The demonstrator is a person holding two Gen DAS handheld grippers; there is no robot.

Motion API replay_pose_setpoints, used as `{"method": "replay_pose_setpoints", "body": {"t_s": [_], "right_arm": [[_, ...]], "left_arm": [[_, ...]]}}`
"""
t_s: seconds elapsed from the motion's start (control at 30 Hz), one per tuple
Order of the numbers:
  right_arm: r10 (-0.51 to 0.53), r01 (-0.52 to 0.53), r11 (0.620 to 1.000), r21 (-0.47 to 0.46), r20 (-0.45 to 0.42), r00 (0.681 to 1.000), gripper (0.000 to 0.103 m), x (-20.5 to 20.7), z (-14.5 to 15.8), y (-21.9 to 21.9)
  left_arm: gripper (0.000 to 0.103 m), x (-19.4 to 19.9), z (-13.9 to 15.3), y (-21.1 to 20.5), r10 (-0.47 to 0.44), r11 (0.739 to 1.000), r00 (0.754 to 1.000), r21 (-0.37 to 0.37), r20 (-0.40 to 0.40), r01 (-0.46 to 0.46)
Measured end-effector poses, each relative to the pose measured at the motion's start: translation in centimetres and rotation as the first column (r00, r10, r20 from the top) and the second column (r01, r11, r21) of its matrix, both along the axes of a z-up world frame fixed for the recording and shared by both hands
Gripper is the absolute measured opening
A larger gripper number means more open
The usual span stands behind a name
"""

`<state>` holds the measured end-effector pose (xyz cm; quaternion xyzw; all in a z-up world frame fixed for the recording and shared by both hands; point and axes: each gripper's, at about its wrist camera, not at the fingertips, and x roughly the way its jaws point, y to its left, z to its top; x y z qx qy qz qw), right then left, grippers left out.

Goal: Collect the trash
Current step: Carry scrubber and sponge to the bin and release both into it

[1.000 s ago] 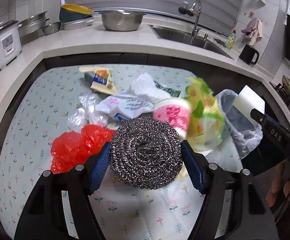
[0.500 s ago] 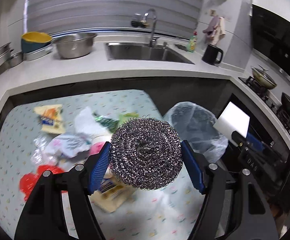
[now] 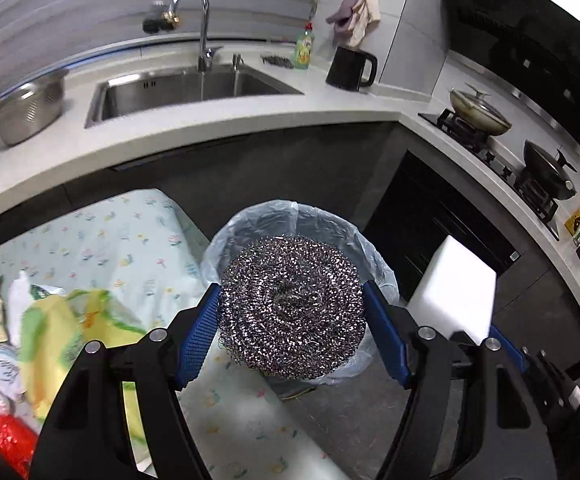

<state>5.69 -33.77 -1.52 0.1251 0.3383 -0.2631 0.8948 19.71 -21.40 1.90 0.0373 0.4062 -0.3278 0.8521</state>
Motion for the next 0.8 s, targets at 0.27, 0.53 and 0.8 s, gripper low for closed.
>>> {"method": "replay_pose_setpoints", "body": {"t_s": [0.27, 0.53, 0.8], "right_arm": [[0.004, -0.003, 1.0, 0.025, -0.02, 1.0, 0.035, 2.0, -1.6, -0.9], [0.059, -0.058, 0.997, 0.043, -0.013, 0.998, 0.035, 5.5, -1.9, -0.3], [0.119, -0.118, 0.991, 0.057, -0.012, 0.993, 0.039, 9.2, -2.0, 0.7]], "left_arm": [[0.074, 3.8, -2.0, -2.3, 0.002, 1.0, 0.997, -0.004, -0.072, -0.002], [0.083, 4.0, -0.7, -0.4, 0.056, 0.998, 0.998, 0.001, -0.001, -0.055], [0.088, 4.5, 0.0, 1.8, 0.123, 0.992, 0.991, 0.026, 0.05, -0.124]]}}
